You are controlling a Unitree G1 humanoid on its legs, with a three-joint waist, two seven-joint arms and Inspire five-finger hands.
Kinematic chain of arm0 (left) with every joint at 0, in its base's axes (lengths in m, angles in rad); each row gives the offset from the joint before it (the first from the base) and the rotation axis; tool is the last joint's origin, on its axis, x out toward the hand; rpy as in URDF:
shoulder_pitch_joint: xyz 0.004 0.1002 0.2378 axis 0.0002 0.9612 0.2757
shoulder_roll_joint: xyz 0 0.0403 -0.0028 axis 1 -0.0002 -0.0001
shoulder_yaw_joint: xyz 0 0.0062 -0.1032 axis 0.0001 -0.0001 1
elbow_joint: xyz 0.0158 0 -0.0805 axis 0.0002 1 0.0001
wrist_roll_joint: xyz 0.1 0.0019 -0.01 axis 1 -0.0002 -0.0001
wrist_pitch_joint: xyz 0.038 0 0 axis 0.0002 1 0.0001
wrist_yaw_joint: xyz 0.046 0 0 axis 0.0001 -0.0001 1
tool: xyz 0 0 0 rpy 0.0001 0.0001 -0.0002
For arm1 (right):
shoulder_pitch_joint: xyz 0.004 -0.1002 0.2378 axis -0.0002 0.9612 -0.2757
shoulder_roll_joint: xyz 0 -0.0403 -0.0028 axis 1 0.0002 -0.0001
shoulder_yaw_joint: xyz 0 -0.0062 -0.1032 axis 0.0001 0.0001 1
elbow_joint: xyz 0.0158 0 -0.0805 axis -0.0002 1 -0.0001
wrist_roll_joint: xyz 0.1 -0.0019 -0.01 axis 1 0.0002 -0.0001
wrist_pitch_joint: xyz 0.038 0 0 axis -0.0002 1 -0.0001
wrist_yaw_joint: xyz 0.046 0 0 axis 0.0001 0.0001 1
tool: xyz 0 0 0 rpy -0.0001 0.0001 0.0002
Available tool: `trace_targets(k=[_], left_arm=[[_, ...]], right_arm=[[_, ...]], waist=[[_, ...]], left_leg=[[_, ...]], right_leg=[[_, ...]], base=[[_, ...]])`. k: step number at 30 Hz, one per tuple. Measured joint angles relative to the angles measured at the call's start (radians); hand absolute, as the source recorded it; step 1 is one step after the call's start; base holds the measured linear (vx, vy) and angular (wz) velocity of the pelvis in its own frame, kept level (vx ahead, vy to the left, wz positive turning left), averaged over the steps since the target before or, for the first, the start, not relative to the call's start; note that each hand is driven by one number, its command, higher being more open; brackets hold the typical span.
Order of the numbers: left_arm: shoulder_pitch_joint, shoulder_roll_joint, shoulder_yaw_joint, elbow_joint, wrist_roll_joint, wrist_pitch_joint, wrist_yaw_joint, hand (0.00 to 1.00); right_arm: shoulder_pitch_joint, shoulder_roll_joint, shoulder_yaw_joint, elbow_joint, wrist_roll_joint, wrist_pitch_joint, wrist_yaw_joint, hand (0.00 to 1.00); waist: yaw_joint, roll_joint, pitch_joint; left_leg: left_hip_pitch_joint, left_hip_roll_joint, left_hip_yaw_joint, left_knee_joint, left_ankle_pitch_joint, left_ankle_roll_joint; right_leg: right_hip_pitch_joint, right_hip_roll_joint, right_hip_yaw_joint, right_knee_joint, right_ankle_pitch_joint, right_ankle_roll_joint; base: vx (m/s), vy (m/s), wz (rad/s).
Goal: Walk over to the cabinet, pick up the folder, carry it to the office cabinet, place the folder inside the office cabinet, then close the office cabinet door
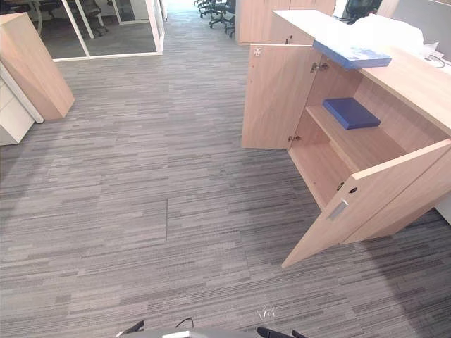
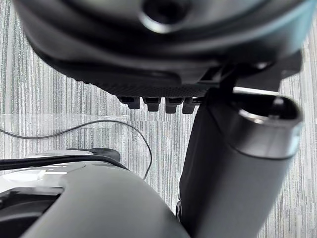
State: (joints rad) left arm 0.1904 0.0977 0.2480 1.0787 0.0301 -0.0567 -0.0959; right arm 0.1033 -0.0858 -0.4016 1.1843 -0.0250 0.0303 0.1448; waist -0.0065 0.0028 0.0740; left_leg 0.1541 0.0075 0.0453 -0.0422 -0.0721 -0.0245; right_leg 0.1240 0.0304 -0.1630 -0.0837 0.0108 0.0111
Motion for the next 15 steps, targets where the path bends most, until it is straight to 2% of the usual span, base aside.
trace_targets(k=[1, 2, 3, 5, 6, 7, 8, 9, 10, 12, 13, 15], left_arm=[[0.0, -0.003, 0.013, 0.0, 0.0, 0.0, 0.0, 1.0], [0.0, -0.004, 0.034, -0.008, -0.001, 0.0, 0.002, 1.0], [0.0, -0.006, 0.043, -0.014, -0.001, 0.0, 0.002, 1.0], [0.0, -0.016, 0.06, -0.034, -0.025, 0.0, 0.004, 1.0], [0.0, -0.029, 0.077, -0.052, -0.04, 0.001, 0.004, 1.0], [0.0, -0.043, 0.093, -0.078, -0.045, 0.0, 0.003, 1.0], [0.0, -0.047, 0.101, -0.09, -0.05, 0.0, 0.004, 1.0], [0.002, -0.056, 0.125, -0.121, -0.068, -0.003, 0.004, 1.0], [0.008, -0.069, 0.132, -0.152, -0.091, -0.01, 0.003, 1.0], [0.02, -0.077, 0.129, -0.173, -0.113, -0.023, 0.007, 1.0], [0.018, -0.079, 0.129, -0.176, -0.125, -0.031, 0.008, 1.0], [0.016, -0.079, 0.125, -0.183, -0.13, -0.032, 0.008, 1.0]], right_arm=[[0.0, 0.002, -0.006, -0.001, 0.0, 0.0, 0.0, 1.0], [-0.001, 0.009, -0.011, -0.003, 0.011, 0.0, -0.001, 1.0], [-0.001, 0.011, -0.011, -0.004, 0.022, 0.0, -0.002, 1.0], [0.0, 0.012, -0.011, -0.017, 0.03, 0.002, -0.002, 1.0], [0.001, 0.009, -0.011, -0.031, 0.031, 0.004, -0.004, 1.0], [0.009, 0.007, -0.001, -0.053, 0.031, 0.004, -0.007, 1.0], [0.012, 0.006, 0.009, -0.06, 0.031, 0.004, -0.009, 1.0], [0.012, -0.001, 0.028, -0.063, 0.031, 0.004, -0.016, 1.0], [0.013, -0.007, 0.039, -0.064, 0.031, 0.007, -0.026, 1.0], [0.007, -0.007, 0.039, -0.079, 0.032, 0.01, -0.033, 1.0], [-0.015, -0.007, 0.039, -0.083, 0.032, 0.009, -0.034, 1.0], [-0.036, -0.004, 0.039, -0.082, 0.032, 0.009, -0.035, 1.0]], waist=[[0.0, -0.002, 0.001], [0.002, -0.011, 0.009], [0.003, -0.014, 0.014], [0.008, -0.008, 0.033], [0.01, 0.006, 0.046], [0.011, 0.015, 0.055], [0.012, 0.016, 0.056], [0.018, 0.02, 0.063], [0.029, 0.022, 0.066], [0.037, 0.023, 0.065], [0.047, 0.022, 0.065], [0.055, 0.02, 0.064]], left_leg=[[-0.003, 0.0, 0.001, 0.003, -0.001, -0.002], [-0.031, 0.001, 0.003, 0.044, -0.02, -0.017], [-0.049, 0.003, 0.004, 0.08, -0.037, -0.017], [-0.115, 0.021, 0.016, 0.23, -0.111, -0.017], [-0.157, 0.046, 0.044, 0.344, -0.155, -0.029], [-0.219, 0.073, 0.081, 0.493, -0.179, -0.038], [-0.262, 0.087, 0.097, 0.583, -0.178, -0.035], [-0.348, 0.12, 0.118, 0.769, -0.152, -0.015], [-0.41, 0.156, 0.137, 0.888, -0.163, 0.003], [-0.46, 0.197, 0.14, 0.914, -0.169, -0.002], [-0.491, 0.213, 0.139, 0.849, -0.169, -0.003], [-0.51, 0.213, 0.137, 0.761, -0.165, -0.007]], right_leg=[[-0.001, 0.0, 0.0, 0.0, 0.0, 0.0], [-0.003, -0.001, -0.001, 0.0, -0.001, -0.001], [-0.004, -0.002, -0.002, 0.0, -0.002, -0.002], [-0.007, 0.007, -0.01, 0.014, -0.017, -0.02], [-0.007, 0.016, -0.025, 0.033, -0.04, -0.044], [-0.005, 0.019, -0.056, 0.052, -0.061, -0.049], [-0.003, 0.019, -0.061, 0.059, -0.068, -0.057], [0.004, 0.022, -0.061, 0.078, -0.082, -0.067], [0.014, 0.02, -0.055, 0.095, -0.099, -0.071], [0.032, 0.008, -0.037, 0.104, -0.11, -0.067], [0.036, -0.013, -0.012, 0.103, -0.117, -0.054], [0.038, -0.038, 0.007, 0.103, -0.123, -0.041]], base=[[-0.03, 0.0, 0.0], [-0.04, -0.004, 0.02], [-0.05, -0.009, 0.05], [-0.05, -0.009, 0.09], [-0.08, 0.002, 0.21], [-0.08, 0.004, 0.26], [-0.05, -0.005, 0.22], [0.0, 0.0, 0.0], [0.07, -0.017, -0.07], [0.15, 0.031, -0.29], [0.18, 0.086, -0.45], [0.22, 0.157, -0.38]])
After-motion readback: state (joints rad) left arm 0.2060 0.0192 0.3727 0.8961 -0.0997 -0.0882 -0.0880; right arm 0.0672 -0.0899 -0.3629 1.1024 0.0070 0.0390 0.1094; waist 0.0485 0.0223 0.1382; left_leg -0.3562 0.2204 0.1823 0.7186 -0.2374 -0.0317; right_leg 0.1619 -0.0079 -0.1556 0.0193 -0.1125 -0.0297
